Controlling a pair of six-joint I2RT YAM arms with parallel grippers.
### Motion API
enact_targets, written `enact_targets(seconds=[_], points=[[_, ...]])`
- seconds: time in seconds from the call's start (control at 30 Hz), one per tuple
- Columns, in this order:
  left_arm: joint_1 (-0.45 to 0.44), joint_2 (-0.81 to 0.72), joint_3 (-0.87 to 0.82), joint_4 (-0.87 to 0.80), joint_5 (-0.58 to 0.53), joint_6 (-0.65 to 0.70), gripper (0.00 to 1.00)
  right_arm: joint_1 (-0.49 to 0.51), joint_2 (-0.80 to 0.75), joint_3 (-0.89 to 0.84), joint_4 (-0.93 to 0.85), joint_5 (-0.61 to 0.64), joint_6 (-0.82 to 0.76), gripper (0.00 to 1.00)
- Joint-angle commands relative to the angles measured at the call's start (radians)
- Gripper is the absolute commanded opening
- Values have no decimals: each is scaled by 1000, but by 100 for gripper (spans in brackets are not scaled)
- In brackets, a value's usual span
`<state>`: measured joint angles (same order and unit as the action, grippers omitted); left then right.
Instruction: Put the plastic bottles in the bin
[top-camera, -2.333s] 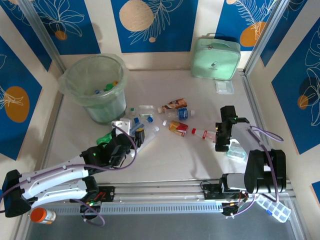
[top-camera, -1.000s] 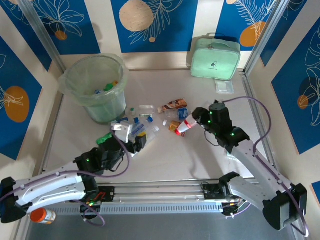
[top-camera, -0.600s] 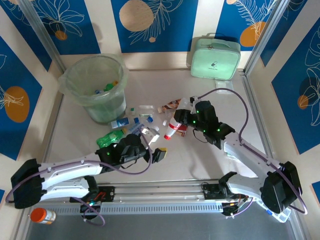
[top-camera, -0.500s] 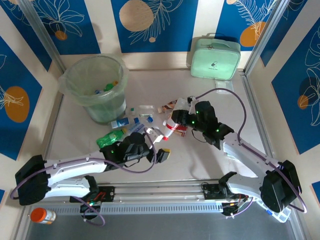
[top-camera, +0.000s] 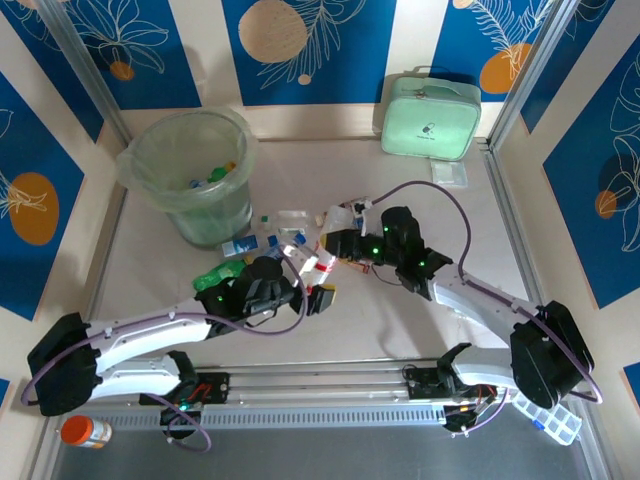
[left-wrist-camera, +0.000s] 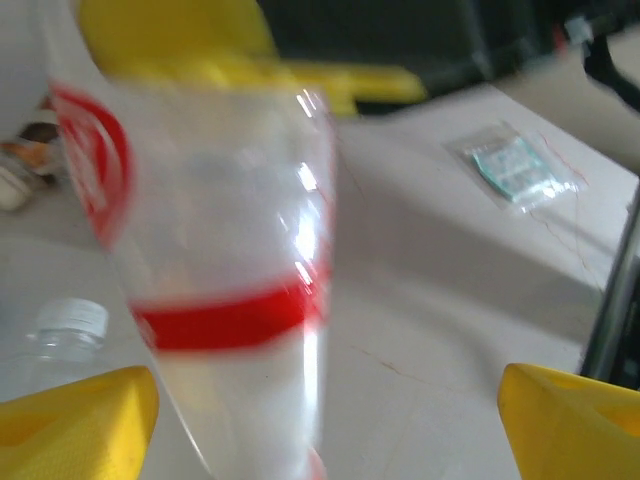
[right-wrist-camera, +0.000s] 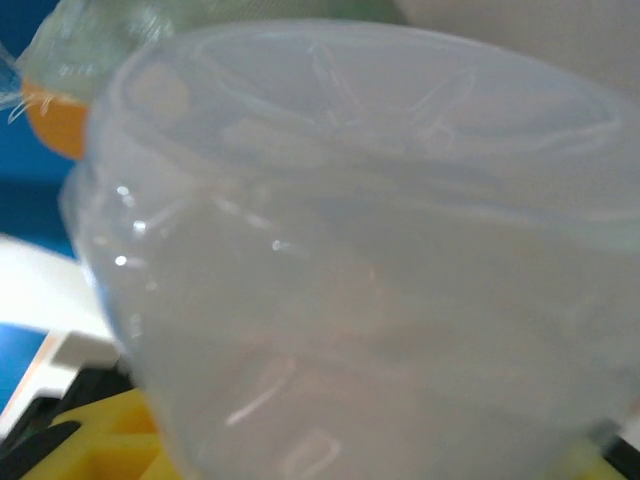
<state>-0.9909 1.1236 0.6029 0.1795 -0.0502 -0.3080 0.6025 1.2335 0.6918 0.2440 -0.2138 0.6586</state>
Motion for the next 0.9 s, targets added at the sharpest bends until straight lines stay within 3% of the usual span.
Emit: enact_targets(seconds=[0.0, 0.27, 0.5, 0.73, 0.87], points=[[27, -45, -22, 31, -59, -19, 86, 29, 1, 21, 58, -108, 6, 44], [57, -37, -22, 11, -80, -35, 82, 58, -24, 12, 100, -184, 2, 45], [62, -31, -28, 45, -15, -34, 67, 88, 8, 26, 95, -187, -13, 45], [63, -33, -32, 57, 2, -33, 61, 109, 48, 43, 86, -173, -22, 47], [64, -39, -35, 54, -18, -29, 56, 115, 49, 48, 71, -158, -37, 53]])
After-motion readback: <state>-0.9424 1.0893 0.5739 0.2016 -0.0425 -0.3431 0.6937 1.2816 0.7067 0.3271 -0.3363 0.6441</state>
